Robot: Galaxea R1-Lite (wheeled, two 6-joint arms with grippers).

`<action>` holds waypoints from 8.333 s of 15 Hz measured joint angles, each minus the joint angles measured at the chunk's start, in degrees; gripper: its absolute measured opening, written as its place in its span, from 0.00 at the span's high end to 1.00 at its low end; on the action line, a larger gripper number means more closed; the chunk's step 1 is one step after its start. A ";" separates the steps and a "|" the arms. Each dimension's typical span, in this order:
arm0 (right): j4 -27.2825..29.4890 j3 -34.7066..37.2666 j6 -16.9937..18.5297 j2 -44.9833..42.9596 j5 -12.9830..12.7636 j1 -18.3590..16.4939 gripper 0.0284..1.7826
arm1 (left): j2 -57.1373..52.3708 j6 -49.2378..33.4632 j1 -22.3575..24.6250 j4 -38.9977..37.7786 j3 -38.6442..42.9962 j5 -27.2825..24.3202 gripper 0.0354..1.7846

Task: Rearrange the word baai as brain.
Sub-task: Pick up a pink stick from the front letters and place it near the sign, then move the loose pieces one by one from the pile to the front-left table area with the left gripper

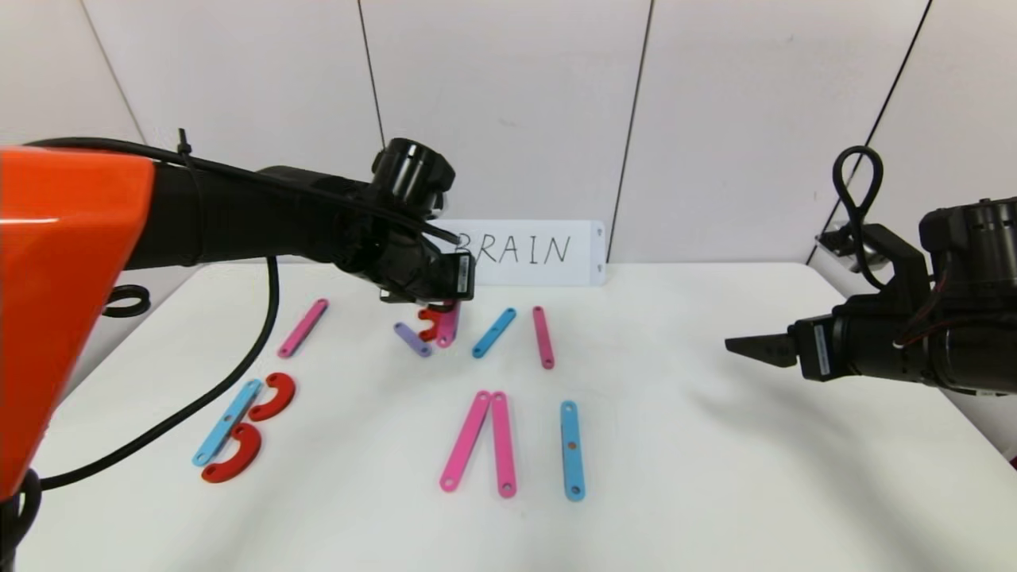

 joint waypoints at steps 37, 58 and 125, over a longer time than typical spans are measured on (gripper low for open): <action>-0.20 1.82 -0.46 -0.96 0.15 0.74 0.03 | 20.07 3.58 -5.89 -20.59 -4.80 2.94 0.85; -0.20 2.08 -0.59 -0.79 0.15 1.10 0.03 | 20.31 3.80 -5.56 -20.46 -5.94 4.84 0.85; -0.20 3.06 -0.15 -2.23 3.25 1.02 0.03 | -5.35 14.78 19.11 14.84 -0.06 0.71 0.02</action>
